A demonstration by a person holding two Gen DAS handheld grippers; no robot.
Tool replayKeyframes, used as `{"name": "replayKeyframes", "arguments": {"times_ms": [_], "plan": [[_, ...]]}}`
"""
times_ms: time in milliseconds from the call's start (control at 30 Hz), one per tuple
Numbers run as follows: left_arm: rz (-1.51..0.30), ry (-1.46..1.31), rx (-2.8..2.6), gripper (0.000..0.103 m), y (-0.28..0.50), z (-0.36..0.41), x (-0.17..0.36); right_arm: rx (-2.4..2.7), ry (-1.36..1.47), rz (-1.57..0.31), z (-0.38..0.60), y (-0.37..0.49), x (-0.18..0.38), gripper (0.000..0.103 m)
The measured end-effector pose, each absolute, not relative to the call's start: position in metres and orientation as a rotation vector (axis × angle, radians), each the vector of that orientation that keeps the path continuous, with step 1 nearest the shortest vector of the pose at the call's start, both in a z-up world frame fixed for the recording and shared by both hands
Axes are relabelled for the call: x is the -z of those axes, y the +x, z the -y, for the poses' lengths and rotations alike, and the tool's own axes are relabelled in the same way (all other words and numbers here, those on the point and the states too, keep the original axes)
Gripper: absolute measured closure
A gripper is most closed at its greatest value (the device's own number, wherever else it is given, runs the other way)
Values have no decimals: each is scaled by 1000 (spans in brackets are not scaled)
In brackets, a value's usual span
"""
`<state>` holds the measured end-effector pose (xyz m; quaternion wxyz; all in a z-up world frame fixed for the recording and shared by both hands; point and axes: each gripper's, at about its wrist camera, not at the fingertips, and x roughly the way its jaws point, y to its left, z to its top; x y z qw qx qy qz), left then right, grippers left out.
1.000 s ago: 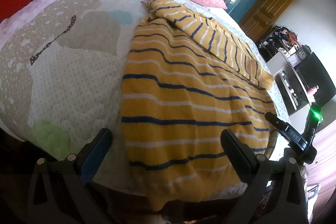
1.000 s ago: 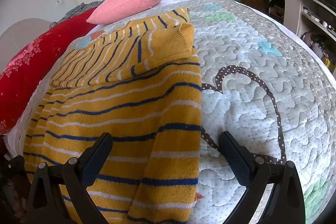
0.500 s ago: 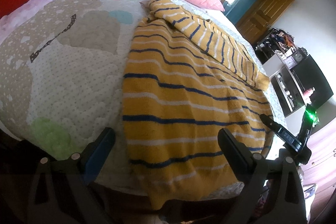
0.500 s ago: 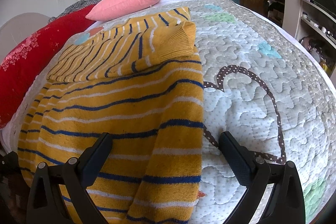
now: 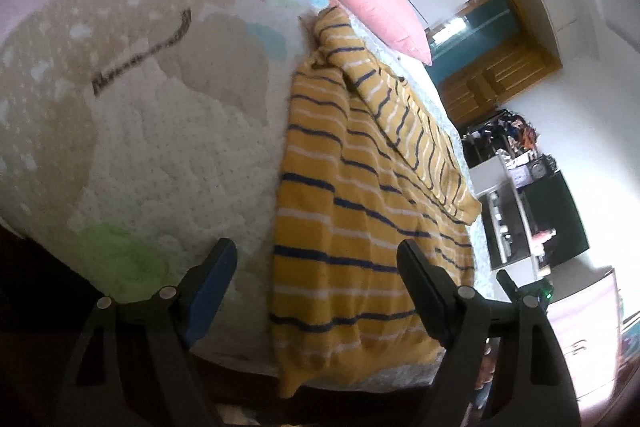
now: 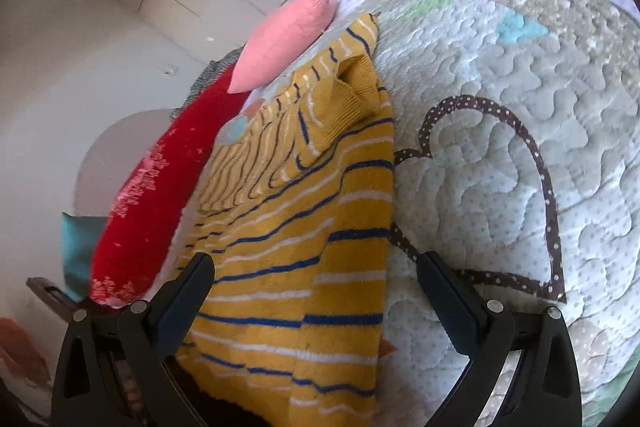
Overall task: Fold small clothes
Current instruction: 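Move both tools to the sweater hem and grasp it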
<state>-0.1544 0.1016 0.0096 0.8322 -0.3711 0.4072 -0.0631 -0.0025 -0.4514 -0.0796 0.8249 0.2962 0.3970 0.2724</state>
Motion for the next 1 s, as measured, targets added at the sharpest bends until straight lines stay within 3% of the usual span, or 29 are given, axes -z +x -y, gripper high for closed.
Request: {"name": "replayKeyframes", "arguments": {"times_ms": [400, 767, 867, 967, 1000], "plan": [[-884, -718, 291, 14, -151, -63, 0, -812, 815, -903, 442, -18, 102, 0], [-947, -695, 389, 13, -156, -28, 16, -851, 884, -930, 436, -35, 115, 0], [-985, -709, 401, 29, -153, -22, 23, -850, 904, -937, 433, -40, 119, 0], [-1014, -720, 375, 56, -151, -22, 27, -849, 928, -939, 431, -46, 125, 0], [-1021, -719, 361, 70, -151, -23, 28, -844, 928, -945, 429, -47, 127, 0]]}}
